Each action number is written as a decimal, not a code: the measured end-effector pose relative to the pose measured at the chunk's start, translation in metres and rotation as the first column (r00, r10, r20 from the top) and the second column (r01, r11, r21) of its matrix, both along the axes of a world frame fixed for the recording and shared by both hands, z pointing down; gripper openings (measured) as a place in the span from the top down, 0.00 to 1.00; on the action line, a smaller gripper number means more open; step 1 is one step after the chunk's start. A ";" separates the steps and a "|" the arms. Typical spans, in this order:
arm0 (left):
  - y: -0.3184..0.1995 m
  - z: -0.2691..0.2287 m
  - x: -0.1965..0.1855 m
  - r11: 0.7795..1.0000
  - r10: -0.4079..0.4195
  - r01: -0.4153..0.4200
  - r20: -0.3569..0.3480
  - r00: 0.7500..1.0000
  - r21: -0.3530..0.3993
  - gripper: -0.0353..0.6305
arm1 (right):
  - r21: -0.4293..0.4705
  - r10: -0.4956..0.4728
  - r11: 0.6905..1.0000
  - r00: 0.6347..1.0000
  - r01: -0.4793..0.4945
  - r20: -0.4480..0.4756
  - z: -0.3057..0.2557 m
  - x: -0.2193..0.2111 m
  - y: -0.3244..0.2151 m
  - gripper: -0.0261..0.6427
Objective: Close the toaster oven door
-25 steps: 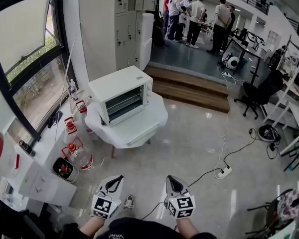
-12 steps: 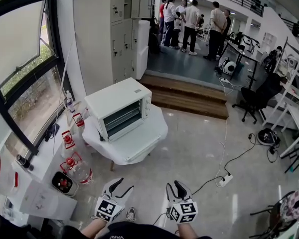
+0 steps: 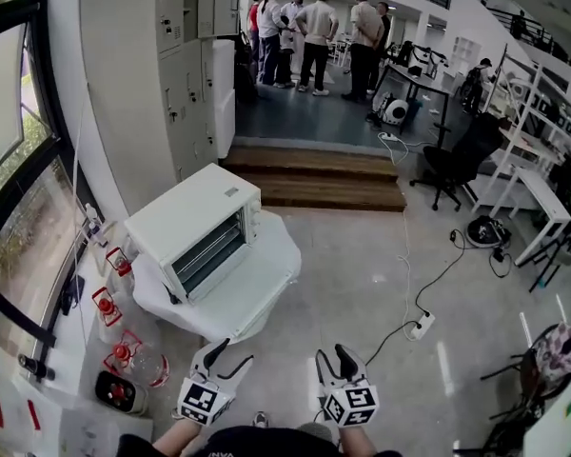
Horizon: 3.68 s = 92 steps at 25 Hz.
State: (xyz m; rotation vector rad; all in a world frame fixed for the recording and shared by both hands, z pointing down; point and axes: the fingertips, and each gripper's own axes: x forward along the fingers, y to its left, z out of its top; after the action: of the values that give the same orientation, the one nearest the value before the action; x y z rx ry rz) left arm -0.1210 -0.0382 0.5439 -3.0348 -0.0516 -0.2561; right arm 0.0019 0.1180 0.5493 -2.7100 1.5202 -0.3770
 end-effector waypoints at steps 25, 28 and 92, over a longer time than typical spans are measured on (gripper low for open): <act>-0.083 0.012 0.066 0.945 -0.321 0.322 0.017 0.947 -0.060 0.57 | -0.080 -0.237 0.969 0.971 0.234 -0.035 0.015 0.128 -0.106 0.71; -0.085 0.008 0.085 0.916 -0.398 0.397 -0.001 0.917 -0.058 0.57 | -0.091 -0.302 0.950 0.953 0.298 -0.035 0.016 0.158 -0.115 0.71; -0.079 0.219 0.070 0.369 -0.779 0.901 0.452 0.434 -0.228 0.57 | -0.375 -0.674 0.616 0.710 0.693 0.206 0.215 0.222 -0.258 0.84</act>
State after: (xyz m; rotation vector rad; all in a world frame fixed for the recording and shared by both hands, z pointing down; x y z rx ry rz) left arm -0.0505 -0.1173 0.7630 -3.0402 1.7531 -0.8297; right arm 0.2238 -0.1396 0.7647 -2.1720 2.7141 -0.8646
